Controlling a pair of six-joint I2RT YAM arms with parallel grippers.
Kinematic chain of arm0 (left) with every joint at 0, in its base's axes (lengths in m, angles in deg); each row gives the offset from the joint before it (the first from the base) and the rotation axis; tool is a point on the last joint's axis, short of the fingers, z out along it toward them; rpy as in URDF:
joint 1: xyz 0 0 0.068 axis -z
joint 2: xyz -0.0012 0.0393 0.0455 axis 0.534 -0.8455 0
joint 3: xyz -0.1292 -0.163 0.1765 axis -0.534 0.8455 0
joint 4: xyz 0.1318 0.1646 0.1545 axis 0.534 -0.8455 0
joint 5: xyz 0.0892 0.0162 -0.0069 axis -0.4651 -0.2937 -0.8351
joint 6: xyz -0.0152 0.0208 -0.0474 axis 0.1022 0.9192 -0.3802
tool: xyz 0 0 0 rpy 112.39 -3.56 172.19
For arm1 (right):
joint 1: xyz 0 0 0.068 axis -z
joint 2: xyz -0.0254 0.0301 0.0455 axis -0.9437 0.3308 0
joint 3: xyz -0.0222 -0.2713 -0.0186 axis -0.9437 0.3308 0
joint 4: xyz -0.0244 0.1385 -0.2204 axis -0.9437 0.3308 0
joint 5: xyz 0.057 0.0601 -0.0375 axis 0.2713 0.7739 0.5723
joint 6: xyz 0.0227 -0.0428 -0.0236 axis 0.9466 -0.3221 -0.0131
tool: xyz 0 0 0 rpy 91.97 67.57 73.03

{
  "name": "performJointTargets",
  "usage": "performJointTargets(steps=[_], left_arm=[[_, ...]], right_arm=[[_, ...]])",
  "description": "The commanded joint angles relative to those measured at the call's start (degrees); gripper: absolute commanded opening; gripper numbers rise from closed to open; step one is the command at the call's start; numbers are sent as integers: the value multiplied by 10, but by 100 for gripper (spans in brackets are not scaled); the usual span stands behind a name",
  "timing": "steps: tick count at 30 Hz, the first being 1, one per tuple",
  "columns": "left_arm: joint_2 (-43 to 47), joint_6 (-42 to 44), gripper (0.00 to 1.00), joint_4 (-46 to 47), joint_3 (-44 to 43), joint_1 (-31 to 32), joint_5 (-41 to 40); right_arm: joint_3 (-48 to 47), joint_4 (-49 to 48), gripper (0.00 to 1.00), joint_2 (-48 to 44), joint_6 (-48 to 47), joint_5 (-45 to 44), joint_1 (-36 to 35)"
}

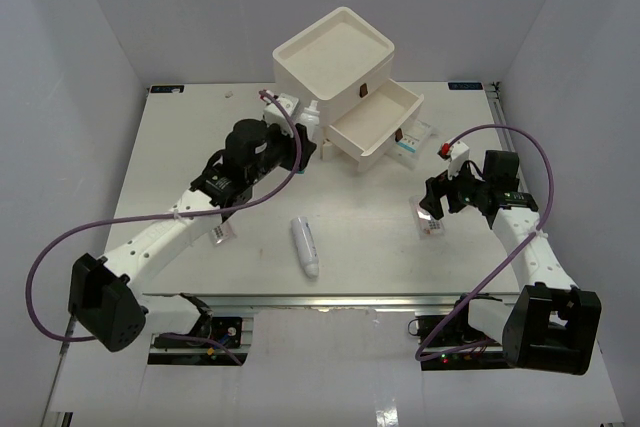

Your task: Organize the makeup

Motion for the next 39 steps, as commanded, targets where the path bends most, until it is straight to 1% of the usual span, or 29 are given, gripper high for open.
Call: performJointTargets(steps=[1, 2, 4, 5, 7, 9, 10, 11, 12, 15, 18, 20, 22, 26, 28, 30, 33, 36, 39], left_arm=[[-96, 58, 2, 25, -127, 49, 11], [-118, 64, 2, 21, -155, 56, 9], [-172, 86, 3, 12, -239, 72, 2], [-210, 92, 4, 6, -263, 78, -19], [-257, 107, 5, -3, -318, 94, -33], [-326, 129, 6, -14, -401, 104, -56], [-344, 141, 7, -18, -440, 108, -62], [-383, 146, 7, -23, -462, 112, -77], [-388, 155, 8, -26, -484, 112, -79], [-479, 182, 10, -31, -561, 115, -113], [-512, 193, 11, -22, -591, 119, -139], [-528, 203, 16, -5, -597, 120, -157], [-539, 211, 22, 2, -601, 120, -167], [-550, 230, 38, 10, -595, 121, -183], [-550, 235, 50, 15, -587, 121, -189], [-548, 236, 66, 15, -581, 122, -191], [-538, 237, 82, 12, -581, 128, -187], [-524, 236, 89, 7, -589, 136, -182], [-509, 231, 91, -1, -593, 143, -172]], right_arm=[[1, -4, 86, -14, -5, 14, 4], [2, -4, 86, -15, -5, 15, 4], [2, -4, 86, -18, -4, 15, 5], [3, -4, 86, -20, -4, 15, 6], [2, -4, 86, -20, -4, 17, 7], [2, -4, 86, -21, -5, 20, 8], [3, -4, 86, -22, -5, 20, 9], [2, -4, 86, -22, -5, 21, 9], [2, -3, 86, -23, -4, 22, 9], [3, -4, 86, -26, -6, 26, 12], [4, -3, 86, -29, -6, 31, 16], [5, -2, 86, -31, -7, 35, 17], [6, -1, 86, -31, -6, 38, 18], [5, 1, 86, -33, -8, 45, 21], [6, 1, 86, -33, -8, 46, 22], [6, 1, 86, -33, -8, 48, 24], [7, 2, 86, -32, -9, 49, 24], [6, 7, 86, -31, -17, 56, 24], [5, 15, 86, -27, -30, 66, 24]])
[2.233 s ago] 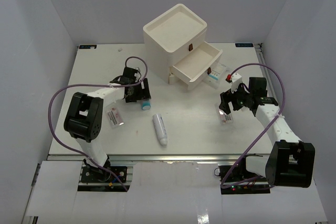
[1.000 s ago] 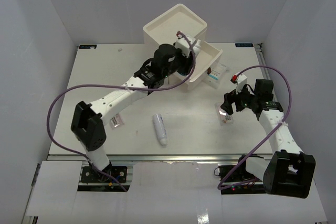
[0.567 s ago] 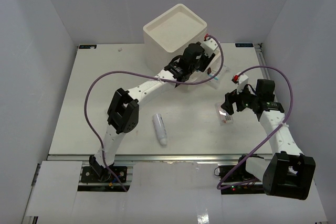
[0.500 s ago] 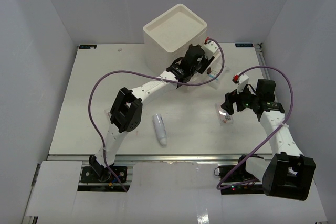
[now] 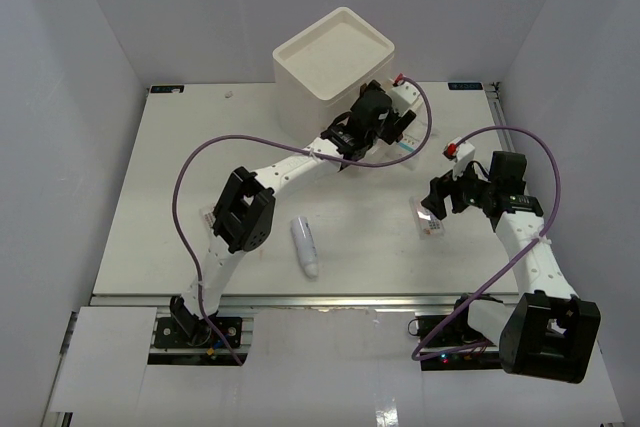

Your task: Organize the makeup

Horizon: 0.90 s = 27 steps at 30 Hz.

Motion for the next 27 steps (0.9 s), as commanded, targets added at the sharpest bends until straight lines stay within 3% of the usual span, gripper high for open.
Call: performJointTargets(steps=[1, 4, 7, 10, 13, 18, 21, 24, 27], left_arm=[[79, -3, 91, 2, -24, 17, 8], [107, -19, 91, -11, -12, 22, 16], [189, -45, 90, -23, 40, 27, 44], [299, -69, 90, -22, 167, 27, 60], [417, -84, 89, -16, 268, 19, 46], [609, -171, 88, -12, 507, -75, 42], [698, -218, 88, -6, 594, -195, 66], [743, -246, 89, 13, 673, -255, 55], [751, -243, 89, 5, 691, -267, 29]], right_arm=[[3, 14, 86, -5, -23, 31, 2], [2, 36, 86, -5, -56, 74, 2], [1, 87, 85, -5, -132, 171, 0], [0, 113, 85, -5, -184, 208, -28], [2, 100, 85, -7, -199, 171, -113], [-14, 33, 87, 56, -129, 24, -321], [-83, 27, 87, 161, -69, -32, -433], [-180, 28, 87, 267, 16, -83, -487], [-260, 37, 86, 336, 139, -78, -509]])
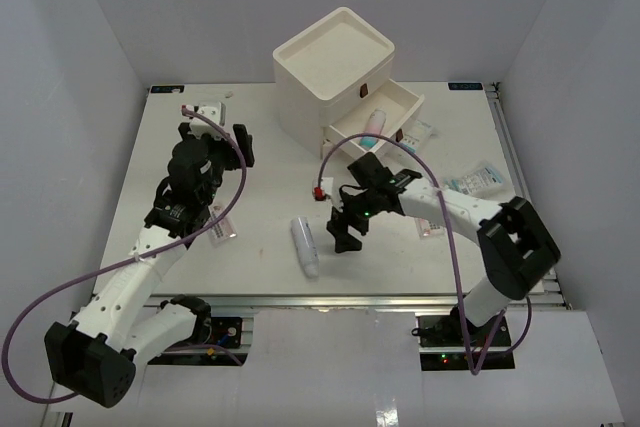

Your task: Organize the makeup

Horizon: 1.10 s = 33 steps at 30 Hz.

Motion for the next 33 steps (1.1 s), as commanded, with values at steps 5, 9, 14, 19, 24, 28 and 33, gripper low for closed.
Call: performJointTargets(steps=[5, 9, 14, 19, 24, 28, 33], left_arm=[[31, -29, 89, -7, 50, -21, -61], [37, -31, 89, -7, 51, -24, -67], [47, -26, 89, -1, 57, -29, -86], [51, -22, 89, 5, 60, -35, -89], [51, -22, 89, 7, 61, -38, -84], [52, -22, 89, 10, 62, -40, -83], [54, -22, 89, 14, 66, -42, -83]], right_arm=[[-168, -39, 92, 116, 324, -74, -54], [-178, -48, 98, 131, 408, -127, -84], [-189, -50, 97, 156, 440, -181, -124], [-183, -59, 98, 174, 446, -246, -147], [-166, -65, 99, 192, 429, -329, -160], [-165, -66, 92, 209, 404, -380, -177], [-166, -66, 78, 229, 370, -406, -196]])
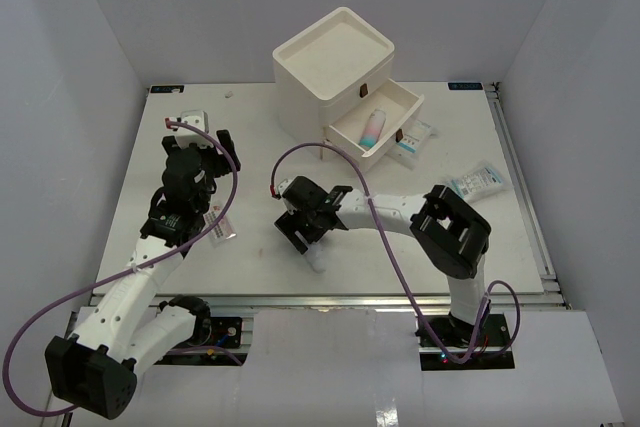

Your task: Organize the makeup

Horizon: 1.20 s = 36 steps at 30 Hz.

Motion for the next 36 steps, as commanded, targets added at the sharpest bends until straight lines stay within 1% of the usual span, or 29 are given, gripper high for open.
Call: performJointTargets(steps=[1, 2, 6, 10, 13, 14, 15, 16, 20, 22, 24, 27, 29, 32, 35, 36], left_arm=[[15, 2, 89, 21, 7, -5, -4], [14, 2, 89, 22, 8, -5, -4], [18, 2, 89, 22, 8, -5, -1], [20, 0, 89, 23, 9, -5, 6], [21, -1, 89, 22, 8, -5, 12], [22, -1, 89, 22, 9, -5, 13], [23, -2, 89, 22, 9, -4, 14], [23, -2, 89, 22, 9, -4, 14], [25, -2, 89, 22, 10, -5, 17], [28, -2, 89, 23, 12, -4, 17], [32, -1, 89, 24, 13, -5, 16], [37, -1, 89, 25, 15, -4, 16], [38, -2, 89, 24, 14, -5, 18], [39, -2, 89, 24, 13, -5, 21], [40, -2, 89, 24, 13, -5, 22], [40, -2, 89, 24, 13, -5, 22]], right_arm=[[2, -10, 75, 16, -37, -52, -21], [2, -10, 73, 20, -45, -54, -23], [9, -9, 57, 26, -74, -67, -24], [30, -15, 40, 3, -119, -78, -23], [45, -18, 24, -22, -161, -65, -22], [51, -18, 21, -29, -178, -61, -21], [58, -15, 13, -39, -202, -57, -20], [64, -12, 8, -47, -225, -52, -18], [87, 9, 8, -78, -287, -12, 1], [89, 33, 8, -99, -338, 14, 17], [80, 62, 8, -116, -384, 72, 34], [50, 119, 8, -151, -447, 159, 78], [30, 147, 8, -169, -473, 189, 113], [14, 171, 8, -196, -514, 194, 130], [-7, 179, 8, -230, -548, 162, 137], [-19, 179, 8, -237, -562, 137, 138]])
